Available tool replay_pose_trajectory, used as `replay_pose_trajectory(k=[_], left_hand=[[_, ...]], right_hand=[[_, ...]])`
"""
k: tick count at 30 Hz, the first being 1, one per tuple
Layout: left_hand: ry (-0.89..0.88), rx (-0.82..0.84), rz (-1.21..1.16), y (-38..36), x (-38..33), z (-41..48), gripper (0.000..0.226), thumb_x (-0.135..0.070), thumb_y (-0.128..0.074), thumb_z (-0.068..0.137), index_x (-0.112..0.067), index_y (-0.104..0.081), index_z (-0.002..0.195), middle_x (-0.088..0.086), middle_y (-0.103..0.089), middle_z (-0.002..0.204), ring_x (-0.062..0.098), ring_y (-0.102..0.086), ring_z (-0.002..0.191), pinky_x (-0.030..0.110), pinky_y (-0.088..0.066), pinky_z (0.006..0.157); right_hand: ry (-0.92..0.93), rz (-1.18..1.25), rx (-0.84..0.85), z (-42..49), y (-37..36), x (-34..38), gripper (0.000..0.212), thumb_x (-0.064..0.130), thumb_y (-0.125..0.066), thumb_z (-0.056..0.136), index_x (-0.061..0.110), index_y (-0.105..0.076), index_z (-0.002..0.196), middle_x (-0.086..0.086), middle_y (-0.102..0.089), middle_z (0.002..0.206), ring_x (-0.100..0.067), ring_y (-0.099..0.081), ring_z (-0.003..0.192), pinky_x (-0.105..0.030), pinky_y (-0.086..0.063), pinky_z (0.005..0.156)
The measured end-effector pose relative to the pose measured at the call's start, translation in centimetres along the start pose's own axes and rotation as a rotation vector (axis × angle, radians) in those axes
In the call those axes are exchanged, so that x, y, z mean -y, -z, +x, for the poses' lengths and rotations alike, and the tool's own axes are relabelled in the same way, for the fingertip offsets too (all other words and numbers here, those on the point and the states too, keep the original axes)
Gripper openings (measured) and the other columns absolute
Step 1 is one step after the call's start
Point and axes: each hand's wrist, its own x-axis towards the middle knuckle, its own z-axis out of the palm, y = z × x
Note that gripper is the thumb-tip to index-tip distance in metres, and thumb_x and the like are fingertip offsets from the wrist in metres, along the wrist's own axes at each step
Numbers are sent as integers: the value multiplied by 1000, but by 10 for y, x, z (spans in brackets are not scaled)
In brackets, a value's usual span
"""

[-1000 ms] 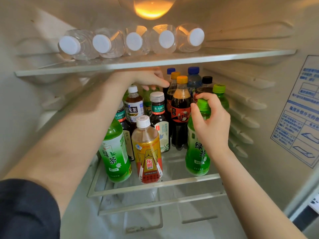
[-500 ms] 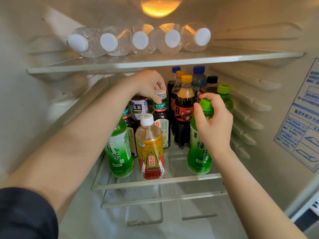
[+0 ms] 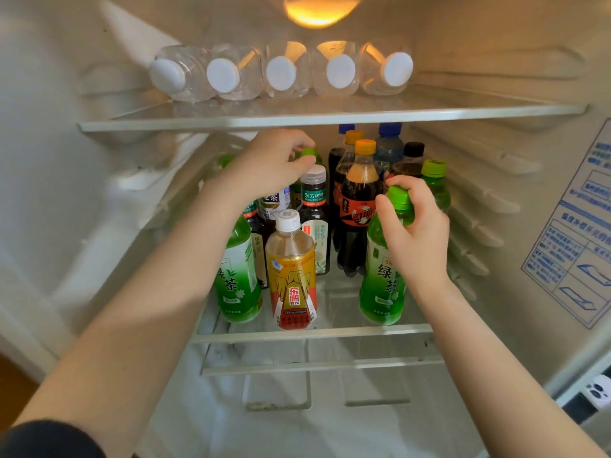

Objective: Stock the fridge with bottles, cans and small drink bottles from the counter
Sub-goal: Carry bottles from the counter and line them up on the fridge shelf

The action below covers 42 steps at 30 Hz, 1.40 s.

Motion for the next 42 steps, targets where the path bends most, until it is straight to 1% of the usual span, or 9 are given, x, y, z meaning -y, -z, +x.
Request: replay_pose_trajectory(k=[2,10,14,16,22,26,32,38,42], left_hand=[[-23,-106,-2,5,-4,-25,31,-31,-51,95,-23,-59,125,-10,-58,117,1,-49,99,-10,-27,70],[-2,-365,21,21,20,-97,24,-25,-55,93,-18,-66,112,-9,-58,102,0,-46,87,3,-32,75],[91,-340,51,18,38,-106,32,-29,-58,88,-19,-63,118,-1,-59,117,13,-51,111,33,-40,100],[143,-277,75,14,43,-108,38,-31,-60,88,-21,-58,125,0,-57,121,17,-51,114,43,-41,101],[158,-249,-31,4,47,-117,48,-21,-57,92,-25,-45,139,-15,-42,130,3,-39,121,27,-33,105],[177,-318,-20,2,47,-121,48,-21,-59,91,-27,-47,137,-21,-36,121,-2,-36,113,22,-32,97],[176,-362,38,-2,47,-125,48,-23,-57,92,-26,-44,139,-5,-45,141,0,-36,118,20,-25,95],[209,-336,83,-11,44,-117,51,-25,-51,95,-28,-36,144,1,-38,148,17,-32,133,25,-23,96],[105,-569,156,-23,36,-124,46,-18,-56,90,-12,-49,136,11,-40,142,21,-30,135,32,-23,115]], right_hand=[[-2,3,19,-1,2,0,21,29,-57,91,25,-55,111,27,-54,88,3,-58,84,-19,-51,70],[9,22,51,-1,-3,7,21,25,-57,92,18,-57,112,20,-55,88,8,-56,77,-5,-43,65],[-20,48,79,-3,-12,15,20,26,-57,92,22,-57,112,16,-56,95,10,-55,82,-6,-43,69],[-17,64,99,-5,-17,18,21,24,-57,92,21,-57,113,22,-54,93,14,-54,82,-2,-42,68],[-47,70,106,-4,-17,21,26,24,-57,92,21,-55,118,11,-60,104,-1,-59,86,-25,-52,78],[-44,-26,127,-4,-15,24,41,27,-61,89,20,-49,128,3,-61,118,-10,-59,101,-23,-46,85],[147,-213,-80,-10,-15,43,40,26,-60,84,9,-54,120,-7,-59,116,-21,-52,110,-27,-38,93],[-235,-166,58,-26,-13,30,69,43,-67,80,15,-37,136,-2,-50,130,-16,-52,114,-34,-48,86],[-302,-56,78,-40,-4,19,62,48,-62,83,18,-42,134,13,-53,112,-2,-49,96,-21,-38,78]])
